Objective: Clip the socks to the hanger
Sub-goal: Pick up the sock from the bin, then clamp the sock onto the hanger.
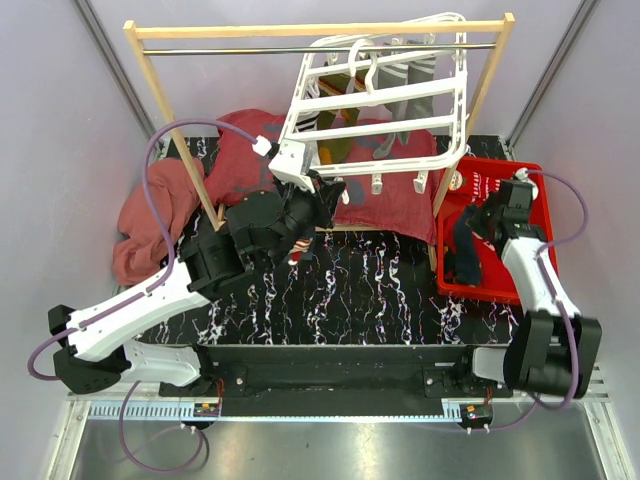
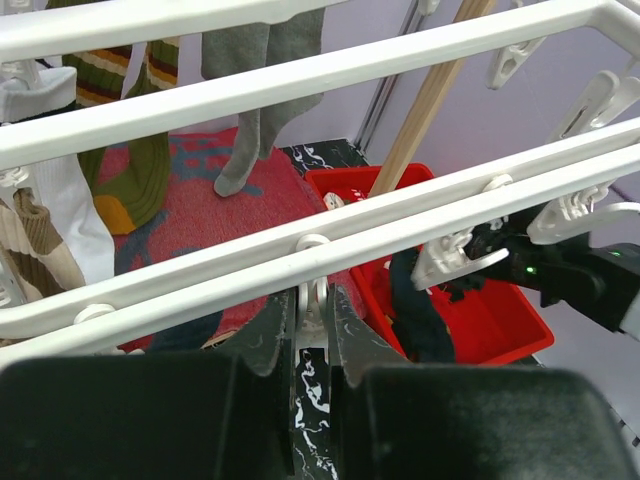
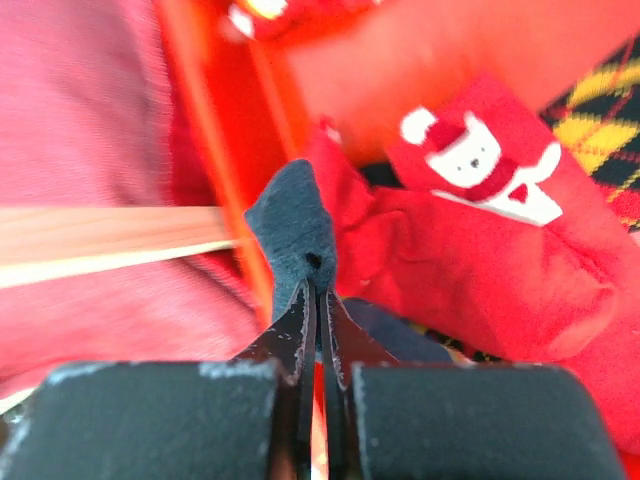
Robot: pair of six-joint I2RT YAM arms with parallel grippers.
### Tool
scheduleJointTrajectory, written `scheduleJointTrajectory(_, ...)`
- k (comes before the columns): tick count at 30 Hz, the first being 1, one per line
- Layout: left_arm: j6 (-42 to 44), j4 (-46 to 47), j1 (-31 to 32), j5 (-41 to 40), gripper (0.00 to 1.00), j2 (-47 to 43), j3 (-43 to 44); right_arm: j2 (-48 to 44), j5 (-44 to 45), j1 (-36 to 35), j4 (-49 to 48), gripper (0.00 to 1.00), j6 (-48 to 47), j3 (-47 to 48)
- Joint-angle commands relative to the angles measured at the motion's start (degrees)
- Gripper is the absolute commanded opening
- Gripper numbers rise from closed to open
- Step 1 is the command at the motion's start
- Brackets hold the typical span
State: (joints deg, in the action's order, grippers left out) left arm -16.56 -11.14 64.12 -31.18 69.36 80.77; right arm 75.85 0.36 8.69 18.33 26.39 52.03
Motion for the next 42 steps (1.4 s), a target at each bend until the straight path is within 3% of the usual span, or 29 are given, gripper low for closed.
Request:
scheduleJointTrajectory(1, -0.05, -0.03, 0.04, 1.74, 0.04, -0.98, 2.98, -9.13, -2.47, 0.01, -0.58, 0.00, 0.85, -0.43)
scheduleJointTrajectory(7, -0.58, -0.38, 0.04, 1.82, 0.04, -0.90, 3.95, -19.94, -8.96, -0.07, -1.80, 0.00, -0.28, -2.89)
scheduleJointTrajectory(14, -0.93, -0.38, 0.04, 1.82, 0.04, -0.46, 4.92, -31.37, -23.37, -3.40, -8.65, 0.00, -1.17, -5.54)
scheduleJointTrajectory(17, -1.37, -0.03, 0.04, 2.17, 0.04, -0.11, 5.27, -32.43, -28.47, -10.07, -14.34, 0.00, -0.55, -6.41)
scheduleJointTrajectory(27, -3.04, 0.33, 0.04, 3.40, 0.04, 0.51, 5.89, -27.87, -29.28, -32.31, -39.23, 0.00, 6.11, -12.21)
scheduleJointTrajectory(34, -3.66, 0.24, 0.13, 4.46, 0.04, 1.48, 6.24, -25.58, -28.40, -37.42, -46.01, 0.00, 7.62, -10.81)
scheduleJointTrajectory(42, -4.01, -0.64, 0.13, 5.25, 0.04, 2.53, 7.12, -26.02, -28.49, -37.69, -47.33, 0.00, 8.15, -9.58)
